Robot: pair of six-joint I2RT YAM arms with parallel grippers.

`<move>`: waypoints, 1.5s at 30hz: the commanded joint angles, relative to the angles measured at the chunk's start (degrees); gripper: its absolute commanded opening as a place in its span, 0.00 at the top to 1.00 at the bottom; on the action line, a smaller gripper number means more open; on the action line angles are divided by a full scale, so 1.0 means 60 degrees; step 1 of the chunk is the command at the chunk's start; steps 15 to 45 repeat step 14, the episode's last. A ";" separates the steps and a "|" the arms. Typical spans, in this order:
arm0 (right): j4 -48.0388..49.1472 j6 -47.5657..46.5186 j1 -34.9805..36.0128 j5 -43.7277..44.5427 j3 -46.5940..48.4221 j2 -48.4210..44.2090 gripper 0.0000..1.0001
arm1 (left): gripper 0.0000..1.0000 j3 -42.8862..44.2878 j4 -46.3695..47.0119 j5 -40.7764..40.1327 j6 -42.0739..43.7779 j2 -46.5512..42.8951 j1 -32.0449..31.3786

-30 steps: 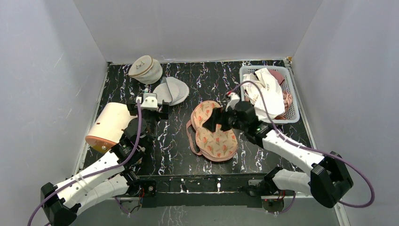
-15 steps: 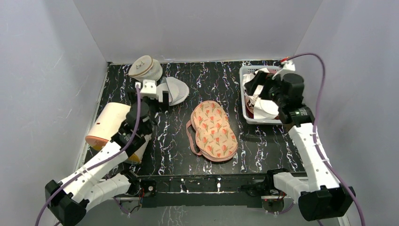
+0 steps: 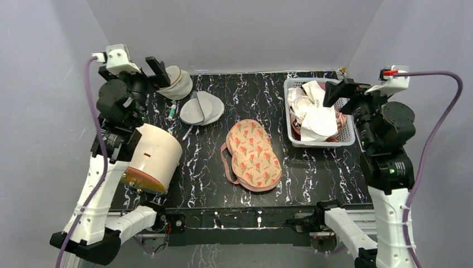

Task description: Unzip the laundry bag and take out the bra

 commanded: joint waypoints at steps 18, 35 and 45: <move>0.0410 -0.0602 0.0340 -0.0184 -0.0387 -0.0493 0.02 | 0.02 0.0716 -0.1053 -0.0321 0.0253 -0.0932 0.0057; 0.0410 -0.0602 0.0340 -0.0184 -0.0387 -0.0493 0.02 | 0.02 0.0716 -0.1053 -0.0321 0.0253 -0.0932 0.0057; 0.0410 -0.0602 0.0340 -0.0184 -0.0387 -0.0493 0.02 | 0.02 0.0716 -0.1053 -0.0321 0.0253 -0.0932 0.0057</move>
